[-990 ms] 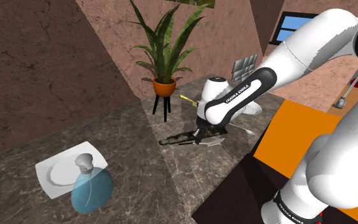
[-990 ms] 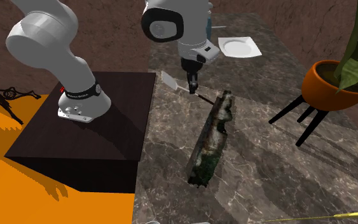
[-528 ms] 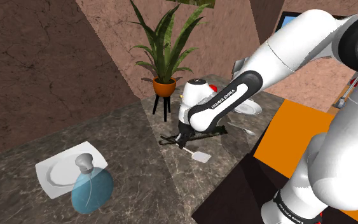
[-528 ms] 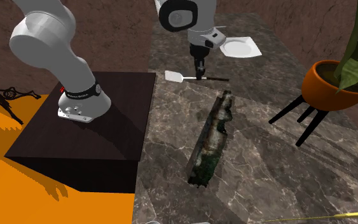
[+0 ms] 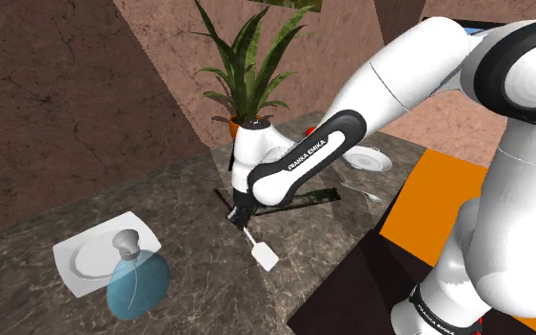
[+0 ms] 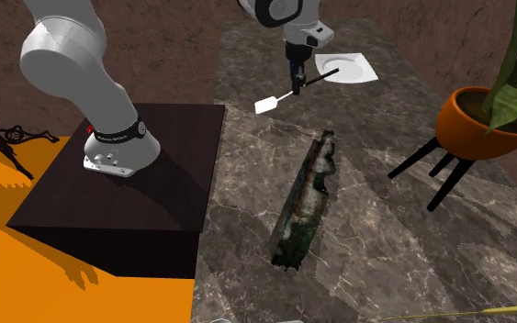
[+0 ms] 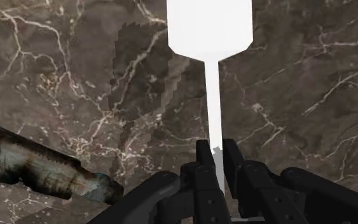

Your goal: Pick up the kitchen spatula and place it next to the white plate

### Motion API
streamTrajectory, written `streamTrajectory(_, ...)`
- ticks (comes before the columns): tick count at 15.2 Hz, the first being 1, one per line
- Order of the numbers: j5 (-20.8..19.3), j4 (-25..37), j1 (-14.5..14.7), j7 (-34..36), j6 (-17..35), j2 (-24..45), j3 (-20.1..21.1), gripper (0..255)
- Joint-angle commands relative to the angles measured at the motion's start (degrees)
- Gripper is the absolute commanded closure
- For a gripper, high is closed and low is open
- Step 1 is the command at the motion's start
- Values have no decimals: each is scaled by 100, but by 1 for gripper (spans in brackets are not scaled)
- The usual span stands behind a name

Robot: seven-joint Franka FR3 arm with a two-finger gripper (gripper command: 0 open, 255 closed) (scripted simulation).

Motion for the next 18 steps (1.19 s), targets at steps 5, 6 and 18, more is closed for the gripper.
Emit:
streamTrajectory(5,-212,1154,470,738,-384,796,136,255)
streamTrajectory(6,-243,1370,548,844,-468,933,151,255)
streamTrajectory(18,-443,2687,1021,1396,-674,2072,153,255)
